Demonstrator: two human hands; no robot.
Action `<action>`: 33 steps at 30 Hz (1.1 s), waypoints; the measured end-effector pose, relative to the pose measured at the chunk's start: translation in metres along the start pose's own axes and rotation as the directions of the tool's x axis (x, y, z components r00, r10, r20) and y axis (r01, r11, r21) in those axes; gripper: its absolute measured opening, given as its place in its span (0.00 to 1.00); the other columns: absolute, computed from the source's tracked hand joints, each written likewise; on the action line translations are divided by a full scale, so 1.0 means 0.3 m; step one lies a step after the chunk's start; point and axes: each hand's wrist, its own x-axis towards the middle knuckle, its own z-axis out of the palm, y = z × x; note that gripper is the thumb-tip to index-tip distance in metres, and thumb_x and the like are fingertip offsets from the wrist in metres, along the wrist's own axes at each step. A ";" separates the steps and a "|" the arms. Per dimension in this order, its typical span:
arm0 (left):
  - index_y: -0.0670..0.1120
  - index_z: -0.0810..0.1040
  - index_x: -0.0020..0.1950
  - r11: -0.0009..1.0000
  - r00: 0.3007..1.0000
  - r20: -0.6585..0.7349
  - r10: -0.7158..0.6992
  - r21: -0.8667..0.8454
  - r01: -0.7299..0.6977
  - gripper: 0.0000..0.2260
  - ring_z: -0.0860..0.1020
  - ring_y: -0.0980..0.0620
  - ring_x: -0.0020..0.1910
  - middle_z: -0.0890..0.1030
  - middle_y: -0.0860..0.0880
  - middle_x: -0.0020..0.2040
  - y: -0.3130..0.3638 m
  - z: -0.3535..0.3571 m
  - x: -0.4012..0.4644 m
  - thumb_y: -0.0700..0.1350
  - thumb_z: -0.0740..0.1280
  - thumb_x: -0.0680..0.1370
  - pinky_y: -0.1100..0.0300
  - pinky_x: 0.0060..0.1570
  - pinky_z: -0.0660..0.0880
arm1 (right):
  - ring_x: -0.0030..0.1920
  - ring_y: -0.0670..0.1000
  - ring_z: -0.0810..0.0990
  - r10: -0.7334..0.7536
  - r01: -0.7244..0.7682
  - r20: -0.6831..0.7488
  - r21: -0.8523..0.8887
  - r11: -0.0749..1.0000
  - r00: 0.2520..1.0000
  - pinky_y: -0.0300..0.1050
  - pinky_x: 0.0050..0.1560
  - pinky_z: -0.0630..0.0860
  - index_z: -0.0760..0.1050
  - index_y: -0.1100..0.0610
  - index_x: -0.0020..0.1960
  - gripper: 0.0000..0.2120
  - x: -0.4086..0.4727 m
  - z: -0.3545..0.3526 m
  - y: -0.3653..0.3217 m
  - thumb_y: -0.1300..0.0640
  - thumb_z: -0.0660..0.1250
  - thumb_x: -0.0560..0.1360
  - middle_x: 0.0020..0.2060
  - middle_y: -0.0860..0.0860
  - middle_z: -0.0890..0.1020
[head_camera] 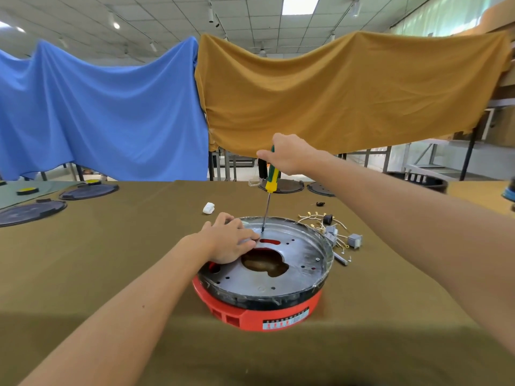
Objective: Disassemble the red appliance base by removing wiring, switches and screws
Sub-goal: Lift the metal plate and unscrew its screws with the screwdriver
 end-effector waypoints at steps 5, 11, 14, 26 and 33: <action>0.66 0.60 0.75 1.000 1.000 -0.021 -0.005 0.011 0.006 0.19 0.47 0.49 0.76 0.63 0.54 0.73 -0.002 0.015 0.001 0.60 0.47 0.83 0.41 0.70 0.54 | 0.39 0.52 0.72 -0.024 0.027 0.013 -0.267 0.963 1.000 0.47 0.35 0.65 0.62 0.57 0.54 0.18 0.028 -0.012 -0.018 0.41 0.56 0.83 0.37 0.51 0.70; 0.67 0.60 0.74 1.000 1.000 -0.030 -0.007 0.002 0.007 0.19 0.46 0.49 0.77 0.63 0.55 0.73 -0.004 0.023 0.003 0.60 0.47 0.83 0.41 0.71 0.53 | 0.39 0.48 0.74 -0.163 0.092 0.306 0.233 0.968 0.938 0.35 0.33 0.72 0.67 0.58 0.58 0.11 0.045 -0.082 -0.007 0.55 0.65 0.81 0.46 0.52 0.74; 0.67 0.60 0.74 1.000 1.000 -0.031 -0.006 -0.002 0.005 0.19 0.46 0.49 0.77 0.63 0.55 0.73 -0.005 0.022 0.005 0.60 0.47 0.83 0.41 0.70 0.53 | 0.44 0.47 0.78 -0.179 0.065 0.353 0.313 0.948 0.918 0.33 0.36 0.74 0.72 0.57 0.59 0.09 0.042 -0.110 0.002 0.63 0.66 0.80 0.48 0.52 0.76; 0.67 0.60 0.74 1.000 1.000 -0.018 -0.016 -0.006 0.016 0.19 0.45 0.49 0.77 0.62 0.54 0.74 -0.001 0.018 0.005 0.60 0.47 0.83 0.40 0.71 0.52 | 0.46 0.52 0.73 -0.114 0.154 0.289 -0.122 0.981 0.951 0.46 0.41 0.68 0.70 0.55 0.53 0.15 0.050 -0.097 -0.003 0.43 0.62 0.81 0.47 0.51 0.75; 0.67 0.61 0.74 1.000 1.000 -0.026 -0.016 -0.011 0.016 0.19 0.46 0.49 0.77 0.63 0.53 0.74 0.000 0.015 0.005 0.60 0.48 0.83 0.40 0.71 0.53 | 0.46 0.52 0.73 -0.180 0.208 0.327 -0.053 0.977 0.928 0.46 0.45 0.70 0.77 0.56 0.55 0.10 0.030 -0.109 -0.005 0.67 0.62 0.78 0.59 0.59 0.77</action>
